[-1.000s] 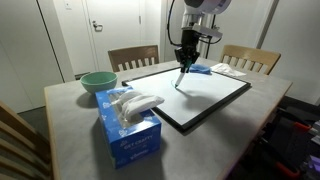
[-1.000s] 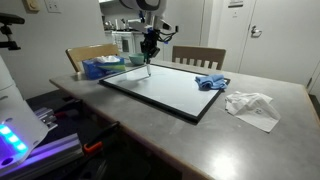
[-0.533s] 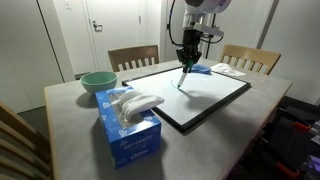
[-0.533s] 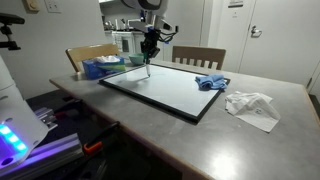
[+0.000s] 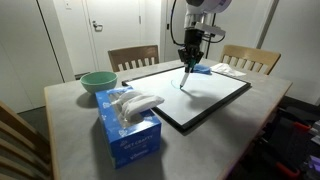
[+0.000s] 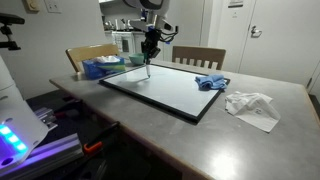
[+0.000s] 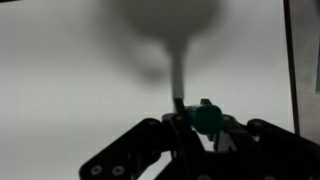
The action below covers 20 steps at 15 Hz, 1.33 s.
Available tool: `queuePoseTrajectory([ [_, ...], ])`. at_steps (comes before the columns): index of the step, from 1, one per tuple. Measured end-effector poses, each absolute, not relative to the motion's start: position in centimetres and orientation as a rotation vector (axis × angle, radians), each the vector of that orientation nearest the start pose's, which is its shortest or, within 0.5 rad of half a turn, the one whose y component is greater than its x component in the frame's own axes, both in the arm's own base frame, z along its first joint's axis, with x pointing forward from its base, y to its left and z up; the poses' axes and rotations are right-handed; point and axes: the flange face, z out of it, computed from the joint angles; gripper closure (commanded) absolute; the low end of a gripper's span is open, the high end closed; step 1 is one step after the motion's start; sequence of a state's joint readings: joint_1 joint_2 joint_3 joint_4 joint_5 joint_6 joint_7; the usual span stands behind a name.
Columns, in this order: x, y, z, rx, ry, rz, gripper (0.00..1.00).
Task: Use the marker in the bowl to draw a circle on the white board then put it back
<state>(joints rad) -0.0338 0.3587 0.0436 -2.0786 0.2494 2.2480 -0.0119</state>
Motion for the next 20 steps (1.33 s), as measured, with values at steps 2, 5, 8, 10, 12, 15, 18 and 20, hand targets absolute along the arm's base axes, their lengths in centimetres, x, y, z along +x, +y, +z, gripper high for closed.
queuePoseTrajectory([
  [2, 56.6, 1.0, 24.0, -2.923, 0.234, 0.299, 0.95],
  [5, 56.4, 0.6, 24.0, -2.919, 0.247, 0.325, 0.95],
  [8, 56.3, 0.2, 23.9, -2.916, 0.258, 0.346, 0.95],
  [10, 56.3, 0.0, 23.9, -2.916, 0.265, 0.351, 0.95],
  [12, 56.2, -0.2, 23.9, -2.915, 0.276, 0.357, 0.95],
  [15, 56.2, -0.6, 23.9, -2.916, 0.303, 0.365, 0.95],
  [18, 56.1, -1.0, 23.9, -2.915, 0.328, 0.373, 0.95],
  [20, 56.1, -1.3, 23.9, -2.914, 0.343, 0.379, 0.95],
])
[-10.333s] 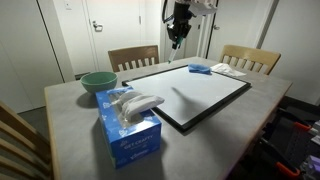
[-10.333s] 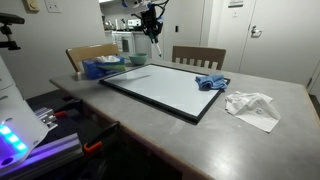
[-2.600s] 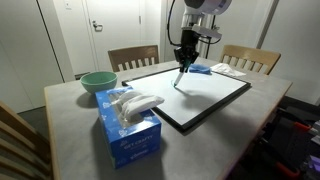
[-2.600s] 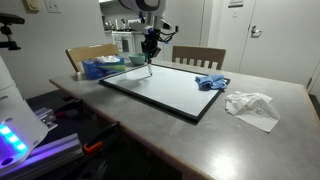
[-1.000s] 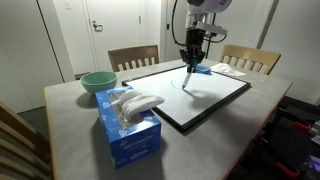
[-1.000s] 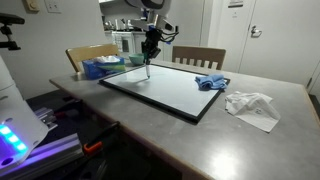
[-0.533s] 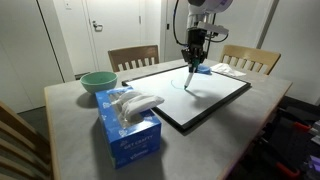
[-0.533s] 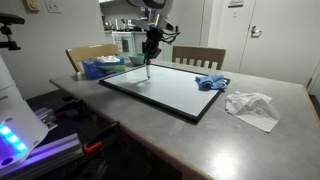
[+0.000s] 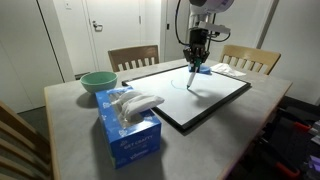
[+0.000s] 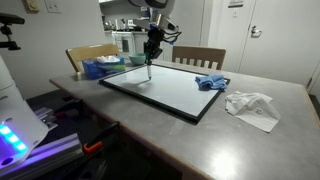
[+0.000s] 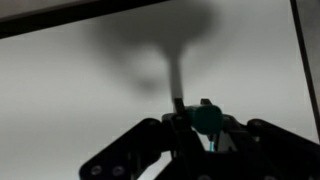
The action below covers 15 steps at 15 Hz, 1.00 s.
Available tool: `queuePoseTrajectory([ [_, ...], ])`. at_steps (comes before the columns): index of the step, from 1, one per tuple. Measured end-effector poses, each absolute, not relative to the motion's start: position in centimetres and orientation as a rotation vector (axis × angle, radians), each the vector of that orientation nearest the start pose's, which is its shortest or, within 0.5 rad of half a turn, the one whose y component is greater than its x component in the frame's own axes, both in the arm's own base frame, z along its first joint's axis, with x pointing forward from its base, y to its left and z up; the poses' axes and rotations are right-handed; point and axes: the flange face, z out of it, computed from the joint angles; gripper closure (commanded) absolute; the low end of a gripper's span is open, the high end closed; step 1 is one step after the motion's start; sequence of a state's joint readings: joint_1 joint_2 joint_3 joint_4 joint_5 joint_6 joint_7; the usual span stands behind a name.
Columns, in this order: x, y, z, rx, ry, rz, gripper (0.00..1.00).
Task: Use the marker in the bowl to draw a circle on the white board then put it back
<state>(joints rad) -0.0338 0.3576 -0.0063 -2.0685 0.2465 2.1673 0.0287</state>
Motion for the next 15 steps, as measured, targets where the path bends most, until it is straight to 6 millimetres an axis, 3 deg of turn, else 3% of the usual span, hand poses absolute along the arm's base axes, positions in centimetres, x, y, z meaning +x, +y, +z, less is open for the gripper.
queuePoseTrajectory([
  [15, 55.8, -3.1, 24.1, -2.948, 0.422, 0.404, 0.95],
])
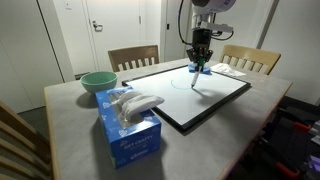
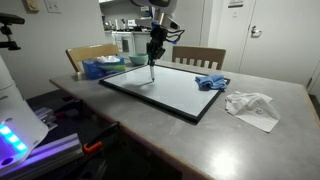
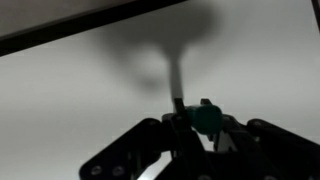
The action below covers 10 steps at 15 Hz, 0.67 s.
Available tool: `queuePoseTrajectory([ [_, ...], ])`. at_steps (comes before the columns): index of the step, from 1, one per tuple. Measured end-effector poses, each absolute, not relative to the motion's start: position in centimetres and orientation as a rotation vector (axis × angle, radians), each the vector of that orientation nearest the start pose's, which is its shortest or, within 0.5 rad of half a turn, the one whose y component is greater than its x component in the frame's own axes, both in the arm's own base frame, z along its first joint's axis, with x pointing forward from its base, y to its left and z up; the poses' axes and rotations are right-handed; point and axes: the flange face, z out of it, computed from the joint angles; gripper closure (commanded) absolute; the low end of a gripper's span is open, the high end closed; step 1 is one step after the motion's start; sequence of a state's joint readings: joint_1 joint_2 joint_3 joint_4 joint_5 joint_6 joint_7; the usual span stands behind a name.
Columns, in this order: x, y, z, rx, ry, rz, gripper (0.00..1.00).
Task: Use the marker in the bowl to draw a circle on the white board then put it back
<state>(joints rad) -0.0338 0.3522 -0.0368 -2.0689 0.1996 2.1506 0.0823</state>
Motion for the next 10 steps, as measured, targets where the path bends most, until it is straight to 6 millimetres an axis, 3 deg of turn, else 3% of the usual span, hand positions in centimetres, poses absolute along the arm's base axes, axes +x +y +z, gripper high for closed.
queuePoseTrajectory([
  [10, 55.8, -4.7, 24.2, -2.992, 0.432, 0.391, 0.95],
])
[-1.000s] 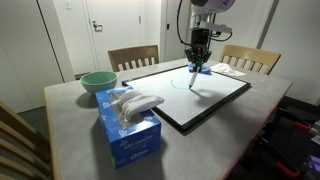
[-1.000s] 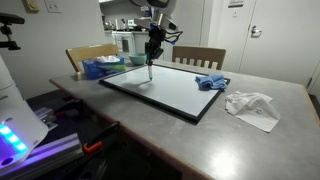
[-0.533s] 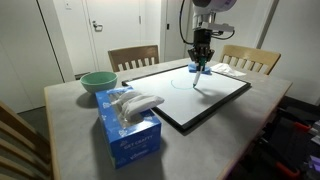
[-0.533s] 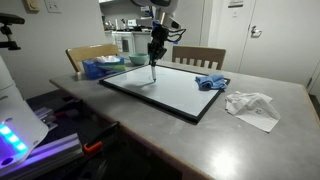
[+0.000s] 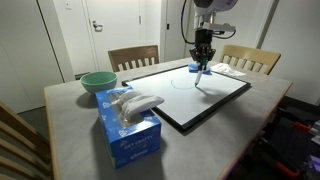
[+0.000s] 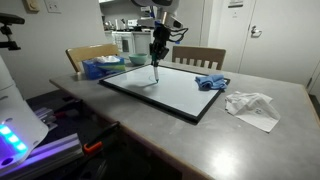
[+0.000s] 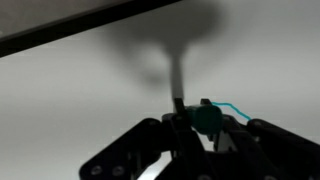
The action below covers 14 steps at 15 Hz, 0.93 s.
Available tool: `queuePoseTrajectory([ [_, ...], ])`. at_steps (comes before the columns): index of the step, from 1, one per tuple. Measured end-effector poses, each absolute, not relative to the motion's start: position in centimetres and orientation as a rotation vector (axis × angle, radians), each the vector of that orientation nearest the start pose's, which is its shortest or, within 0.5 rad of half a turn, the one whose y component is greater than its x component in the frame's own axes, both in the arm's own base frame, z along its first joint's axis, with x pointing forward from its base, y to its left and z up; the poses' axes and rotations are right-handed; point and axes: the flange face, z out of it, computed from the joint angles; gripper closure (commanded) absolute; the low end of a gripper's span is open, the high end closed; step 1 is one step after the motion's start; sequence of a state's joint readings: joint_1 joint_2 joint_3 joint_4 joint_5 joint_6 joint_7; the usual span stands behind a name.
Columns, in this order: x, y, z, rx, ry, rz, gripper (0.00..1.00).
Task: Use the marker in the bowl to draw a circle on the white board then put it back
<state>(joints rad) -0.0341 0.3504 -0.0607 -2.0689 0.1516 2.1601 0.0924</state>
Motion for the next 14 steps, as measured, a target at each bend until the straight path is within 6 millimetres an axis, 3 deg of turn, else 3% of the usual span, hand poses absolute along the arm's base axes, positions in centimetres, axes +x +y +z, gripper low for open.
queuePoseTrajectory([
  [14, 56.08, -5.62, 24.39, -3.063, 0.383, 0.348, 0.95],
])
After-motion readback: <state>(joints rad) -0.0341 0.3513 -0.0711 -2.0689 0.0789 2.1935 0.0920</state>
